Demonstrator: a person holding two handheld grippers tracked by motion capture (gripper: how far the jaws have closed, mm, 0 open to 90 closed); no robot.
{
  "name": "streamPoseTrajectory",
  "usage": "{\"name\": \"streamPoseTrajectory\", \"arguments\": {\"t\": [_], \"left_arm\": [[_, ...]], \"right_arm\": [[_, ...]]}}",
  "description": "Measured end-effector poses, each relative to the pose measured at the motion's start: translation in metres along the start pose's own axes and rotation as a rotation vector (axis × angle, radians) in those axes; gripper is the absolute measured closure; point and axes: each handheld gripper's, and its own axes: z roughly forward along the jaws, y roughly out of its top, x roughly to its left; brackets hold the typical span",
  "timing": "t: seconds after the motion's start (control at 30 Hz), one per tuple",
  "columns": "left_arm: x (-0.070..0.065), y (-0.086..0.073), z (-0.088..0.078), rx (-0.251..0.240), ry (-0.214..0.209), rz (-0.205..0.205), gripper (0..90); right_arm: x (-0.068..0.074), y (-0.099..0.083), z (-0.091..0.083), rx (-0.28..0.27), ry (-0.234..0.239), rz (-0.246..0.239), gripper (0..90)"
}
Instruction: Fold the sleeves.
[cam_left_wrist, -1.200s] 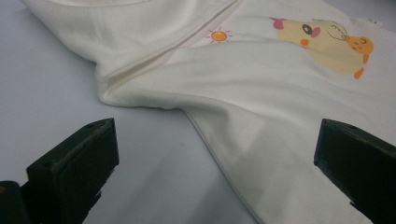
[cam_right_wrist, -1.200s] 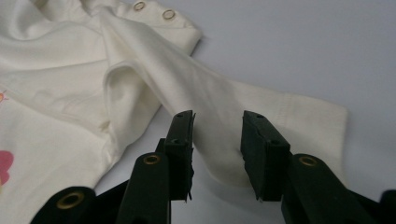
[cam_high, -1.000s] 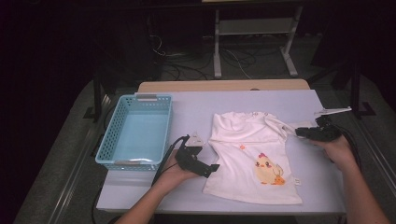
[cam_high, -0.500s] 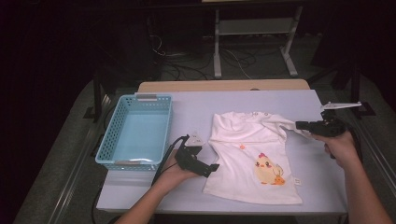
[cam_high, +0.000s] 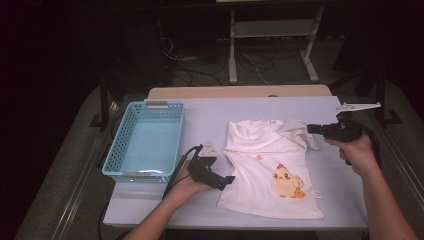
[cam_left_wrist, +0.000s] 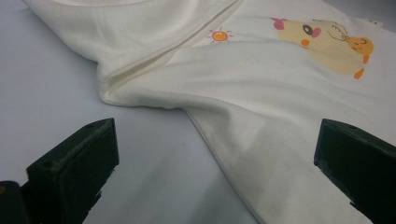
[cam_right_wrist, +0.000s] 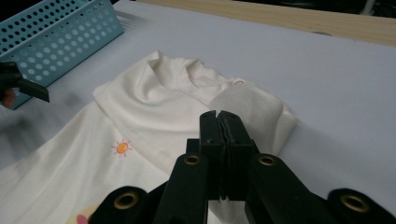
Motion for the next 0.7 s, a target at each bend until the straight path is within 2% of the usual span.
{"name": "streamPoseTrajectory", "arguments": {"t": [0.4, 0.7], "left_arm": [[0.000, 0.000, -0.001, -0.004, -0.001, -0.005, 0.0], [0.000, 0.000, -0.001, -0.005, -0.002, -0.007, 0.0]], "right_arm": [[0.027, 0.017, 0.020, 0.016, 0.048, -0.071, 86.8], [0.048, 0.027, 0.048, 0.052, 0.086, -0.120, 86.8]]}}
